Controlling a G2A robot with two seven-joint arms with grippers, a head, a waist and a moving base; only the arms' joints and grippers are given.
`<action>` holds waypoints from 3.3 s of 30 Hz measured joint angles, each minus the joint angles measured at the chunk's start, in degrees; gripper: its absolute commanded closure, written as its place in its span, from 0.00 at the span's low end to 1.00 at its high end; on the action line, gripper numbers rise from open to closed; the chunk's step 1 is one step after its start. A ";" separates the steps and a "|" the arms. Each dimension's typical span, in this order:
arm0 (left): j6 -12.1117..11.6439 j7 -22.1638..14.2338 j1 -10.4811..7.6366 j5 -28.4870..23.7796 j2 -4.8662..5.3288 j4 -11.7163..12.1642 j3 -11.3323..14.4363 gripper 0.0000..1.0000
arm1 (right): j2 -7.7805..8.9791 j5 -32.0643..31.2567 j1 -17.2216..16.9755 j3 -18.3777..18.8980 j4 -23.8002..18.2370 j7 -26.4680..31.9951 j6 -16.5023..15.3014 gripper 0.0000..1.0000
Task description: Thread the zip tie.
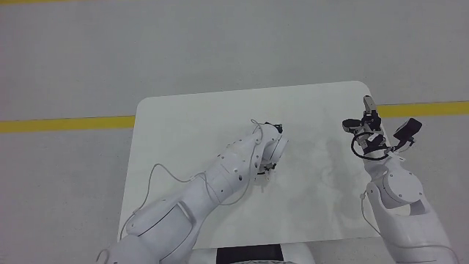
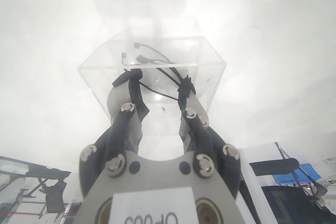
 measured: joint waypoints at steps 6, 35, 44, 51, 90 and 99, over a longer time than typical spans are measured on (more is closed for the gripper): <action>0.22 0.98 -0.40 -0.70 -0.36 1.03 0.38 1.00 | 0.00 0.00 0.00 0.00 0.00 0.00 0.00 0.00; 0.73 -3.65 -1.35 -0.72 0.94 -4.73 0.03 1.00 | 0.00 0.00 0.00 0.00 0.00 0.00 0.00 0.00; 1.06 -3.65 -2.06 -2.49 2.30 -6.65 1.22 1.00 | 0.00 0.00 0.00 0.00 0.00 0.00 0.00 0.00; 1.05 -3.65 -3.69 -5.84 3.45 -7.04 3.63 1.00 | 0.00 0.00 0.00 0.00 0.00 0.00 0.00 0.00; 1.05 -3.65 -6.89 -21.33 16.63 -22.52 10.12 1.00 | 0.00 0.00 0.00 0.00 0.00 0.00 0.00 0.00; 1.05 -3.65 -13.45 -28.91 17.24 -19.62 17.14 1.00 | 0.00 0.00 0.00 0.00 0.00 0.00 0.00 0.00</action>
